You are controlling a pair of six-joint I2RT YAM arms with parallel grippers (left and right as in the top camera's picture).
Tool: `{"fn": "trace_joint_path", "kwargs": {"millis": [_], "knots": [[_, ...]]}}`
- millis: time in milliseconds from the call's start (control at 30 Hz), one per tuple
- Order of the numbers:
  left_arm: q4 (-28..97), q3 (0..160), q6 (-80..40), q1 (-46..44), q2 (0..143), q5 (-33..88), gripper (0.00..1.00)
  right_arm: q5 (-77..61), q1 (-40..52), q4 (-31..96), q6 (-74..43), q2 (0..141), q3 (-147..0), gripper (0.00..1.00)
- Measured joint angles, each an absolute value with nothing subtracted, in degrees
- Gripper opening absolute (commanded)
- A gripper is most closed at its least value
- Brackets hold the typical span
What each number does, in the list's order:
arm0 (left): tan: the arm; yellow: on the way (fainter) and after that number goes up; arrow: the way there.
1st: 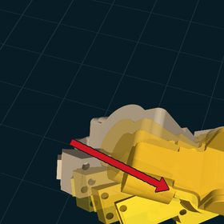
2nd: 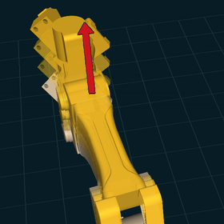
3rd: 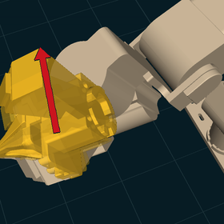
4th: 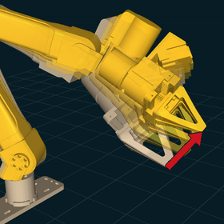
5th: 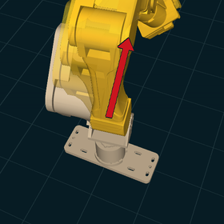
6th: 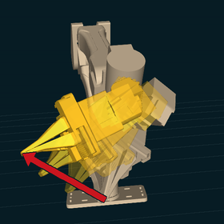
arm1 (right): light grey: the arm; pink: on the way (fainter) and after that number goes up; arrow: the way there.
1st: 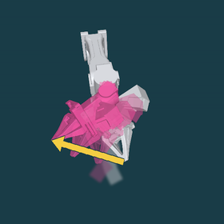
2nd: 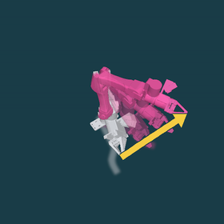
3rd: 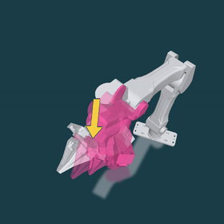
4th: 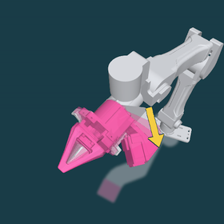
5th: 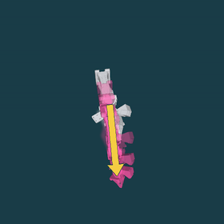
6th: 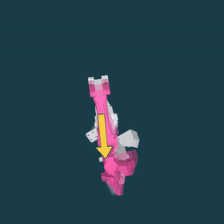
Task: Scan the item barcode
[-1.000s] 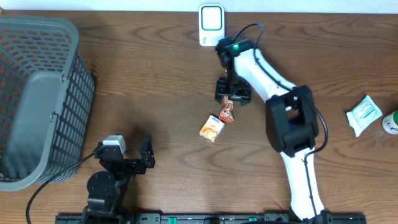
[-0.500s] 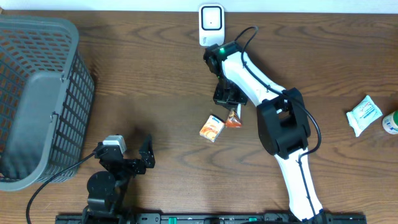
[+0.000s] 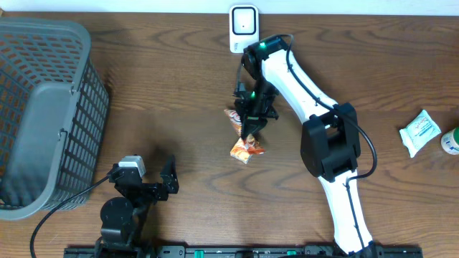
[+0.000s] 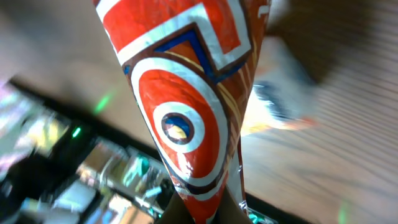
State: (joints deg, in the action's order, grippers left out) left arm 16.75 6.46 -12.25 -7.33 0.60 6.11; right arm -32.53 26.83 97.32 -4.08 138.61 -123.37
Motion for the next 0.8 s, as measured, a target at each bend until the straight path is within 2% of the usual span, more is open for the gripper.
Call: {"fn": "trace_joint_path", "kwargs": {"millis": [267, 600, 667, 767, 800], "knots": [[16.75, 6.46, -12.25, -7.33, 0.6, 6.11, 0.98, -42.09, 27.14, 96.31, 8.47, 138.61, -121.05, 0.01], [16.75, 6.46, -12.25, -7.33, 0.6, 6.11, 0.98, -45.12, 26.85, 87.99, 15.75, 138.58, -109.51, 0.01], [16.75, 6.46, -12.25, -7.33, 0.6, 6.11, 0.98, -45.36, 26.46, 88.12, 16.91, 138.58, -108.27, 0.07], [16.75, 6.46, -12.25, -7.33, 0.6, 6.11, 0.98, -45.39, 25.32, 88.09, 17.96, 138.58, -107.94, 0.32], [16.75, 6.46, -12.25, -7.33, 0.6, 6.11, 0.98, -45.23, 24.8, 87.94, 18.35, 138.58, -107.94, 0.45]]}}
